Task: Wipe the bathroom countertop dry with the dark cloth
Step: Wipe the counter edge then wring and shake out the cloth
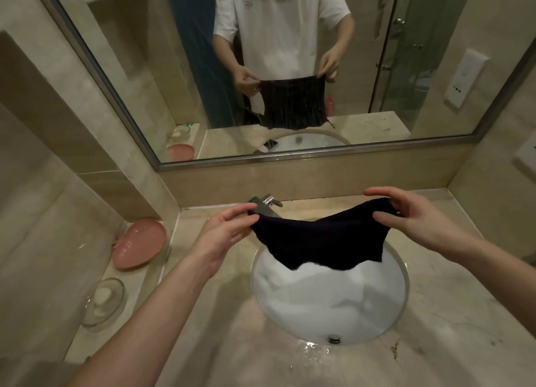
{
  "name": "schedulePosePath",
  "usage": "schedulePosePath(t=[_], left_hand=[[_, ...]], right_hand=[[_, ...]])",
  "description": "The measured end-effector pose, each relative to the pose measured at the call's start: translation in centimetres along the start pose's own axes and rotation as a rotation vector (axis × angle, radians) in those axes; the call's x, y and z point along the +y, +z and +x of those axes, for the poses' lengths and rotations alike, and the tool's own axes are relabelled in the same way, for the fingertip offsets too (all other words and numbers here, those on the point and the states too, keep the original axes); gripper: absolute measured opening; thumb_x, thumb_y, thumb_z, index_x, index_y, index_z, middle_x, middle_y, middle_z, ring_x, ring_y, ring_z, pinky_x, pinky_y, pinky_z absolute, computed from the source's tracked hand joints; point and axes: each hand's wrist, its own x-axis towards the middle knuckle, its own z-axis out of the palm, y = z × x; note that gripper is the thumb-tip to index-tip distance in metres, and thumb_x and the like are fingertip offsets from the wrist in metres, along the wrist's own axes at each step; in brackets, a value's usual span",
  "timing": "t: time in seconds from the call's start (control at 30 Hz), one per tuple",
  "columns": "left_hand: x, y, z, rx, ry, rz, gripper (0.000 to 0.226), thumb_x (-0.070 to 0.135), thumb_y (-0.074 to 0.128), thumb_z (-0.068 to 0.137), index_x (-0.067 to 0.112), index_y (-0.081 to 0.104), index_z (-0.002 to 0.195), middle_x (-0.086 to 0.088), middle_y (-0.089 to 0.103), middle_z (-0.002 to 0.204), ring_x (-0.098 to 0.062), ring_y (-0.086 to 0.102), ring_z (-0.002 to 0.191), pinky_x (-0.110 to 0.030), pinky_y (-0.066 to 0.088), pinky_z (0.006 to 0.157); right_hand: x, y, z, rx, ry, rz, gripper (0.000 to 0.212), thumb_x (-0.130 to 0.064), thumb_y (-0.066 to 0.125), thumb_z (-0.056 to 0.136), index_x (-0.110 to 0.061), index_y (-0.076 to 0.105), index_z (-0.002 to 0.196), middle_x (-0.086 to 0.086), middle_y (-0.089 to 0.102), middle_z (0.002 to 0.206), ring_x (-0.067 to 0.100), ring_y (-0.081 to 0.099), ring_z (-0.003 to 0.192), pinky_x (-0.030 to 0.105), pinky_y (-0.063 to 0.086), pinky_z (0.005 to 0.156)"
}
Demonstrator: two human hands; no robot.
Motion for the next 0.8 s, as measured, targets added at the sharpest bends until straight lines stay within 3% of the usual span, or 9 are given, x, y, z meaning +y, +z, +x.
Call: schedulePosePath(t=[0.13, 0.27, 0.37, 0.43, 0.5, 0.57, 0.63, 0.73, 0.8], left_hand=[[0.1, -0.9, -0.7, 0.15, 0.302, 0.228, 0.029, -0.001, 0.078, 0.081, 0.017, 0.076, 0.103, 0.01, 0.076, 0.082, -0.001, 0.068, 0.082, -0.012, 0.05, 0.076], [0.3, -1.7, -1.0, 0.232, 0.473, 0.524, 0.032, 0.006, 0.082, 0.079, 0.033, 0.077, 0.096, 0.012, 0.074, 0.079, -0.005, 0.068, 0.079, -0.01, 0.049, 0.078], [0.8, -2.6, -0.9, 0.3, 0.573, 0.749, 0.027, 0.015, 0.082, 0.081, 0.04, 0.073, 0.086, 0.014, 0.07, 0.078, -0.002, 0.065, 0.081, -0.009, 0.045, 0.076], [1.4, -3.2, -0.9, 0.268, 0.605, 0.871, 0.026, 0.02, 0.079, 0.084, 0.043, 0.067, 0.081, 0.019, 0.063, 0.093, 0.005, 0.059, 0.093, -0.011, 0.041, 0.08], [2.1, -4.2, -0.8, 0.09, 0.54, 0.94, 0.024, 0.018, 0.075, 0.088, 0.038, 0.062, 0.081, 0.023, 0.052, 0.117, 0.012, 0.05, 0.114, -0.018, 0.038, 0.096], [2.8, -5.0, -1.0, -0.219, 0.345, 0.875, 0.028, 0.002, 0.068, 0.09, 0.027, 0.058, 0.085, 0.023, 0.049, 0.135, 0.011, 0.045, 0.129, -0.027, 0.039, 0.112], [2.8, -4.2, -1.3, -0.451, 0.155, 0.81, 0.032, -0.008, 0.068, 0.085, 0.018, 0.056, 0.098, 0.014, 0.057, 0.136, 0.003, 0.051, 0.13, -0.029, 0.04, 0.113], [1.0, 1.5, -1.6, -0.627, 0.164, 0.764, 0.066, 0.014, 0.083, 0.08, 0.026, 0.051, 0.136, 0.013, 0.057, 0.139, 0.001, 0.049, 0.132, -0.026, 0.035, 0.117], [-0.8, 5.4, -1.9, -0.7, 0.087, 0.66, 0.056, 0.022, 0.082, 0.082, 0.022, 0.058, 0.133, 0.004, 0.066, 0.13, -0.012, 0.06, 0.125, -0.038, 0.044, 0.112]], right_hand=[[1.4, 0.6, 1.0, 0.168, -0.028, -0.257, 0.021, -0.014, 0.071, 0.092, -0.03, 0.069, 0.105, -0.007, 0.074, 0.099, 0.012, 0.069, 0.094, 0.042, 0.054, 0.092], [1.8, 0.9, 1.2, 0.243, -0.071, -0.333, 0.015, -0.027, 0.067, 0.095, -0.04, 0.067, 0.087, -0.014, 0.067, 0.096, 0.009, 0.063, 0.091, 0.036, 0.048, 0.082], [1.3, 1.3, 1.2, 0.243, -0.208, -0.292, 0.01, -0.026, 0.058, 0.099, -0.026, 0.064, 0.091, -0.007, 0.055, 0.112, 0.009, 0.053, 0.1, 0.025, 0.038, 0.087], [0.7, 1.5, 0.9, 0.165, -0.229, -0.17, 0.016, -0.028, 0.048, 0.103, -0.021, 0.057, 0.092, 0.001, 0.059, 0.098, 0.018, 0.056, 0.091, 0.032, 0.044, 0.083], [-0.3, 1.7, 0.5, 0.088, -0.221, -0.06, 0.024, -0.037, 0.042, 0.103, -0.019, 0.052, 0.09, 0.008, 0.054, 0.079, 0.027, 0.052, 0.076, 0.041, 0.044, 0.073], [-1.5, 1.7, 0.2, 0.041, -0.247, -0.033, 0.028, -0.043, 0.04, 0.1, -0.019, 0.05, 0.089, -0.003, 0.047, 0.07, 0.018, 0.045, 0.066, 0.032, 0.041, 0.066], [-3.0, 2.2, 0.4, -0.018, -0.305, -0.064, 0.026, -0.044, 0.041, 0.099, -0.022, 0.051, 0.09, -0.012, 0.05, 0.07, 0.006, 0.045, 0.065, 0.023, 0.038, 0.062], [-5.4, 4.0, 1.1, -0.15, -0.419, -0.217, 0.017, -0.04, 0.044, 0.101, -0.029, 0.052, 0.091, -0.011, 0.058, 0.077, 0.007, 0.054, 0.072, 0.023, 0.042, 0.066], [-6.4, 5.4, 1.6, -0.253, -0.467, -0.348, 0.014, -0.036, 0.046, 0.104, -0.033, 0.05, 0.091, -0.012, 0.058, 0.075, 0.009, 0.056, 0.071, 0.024, 0.042, 0.065]])
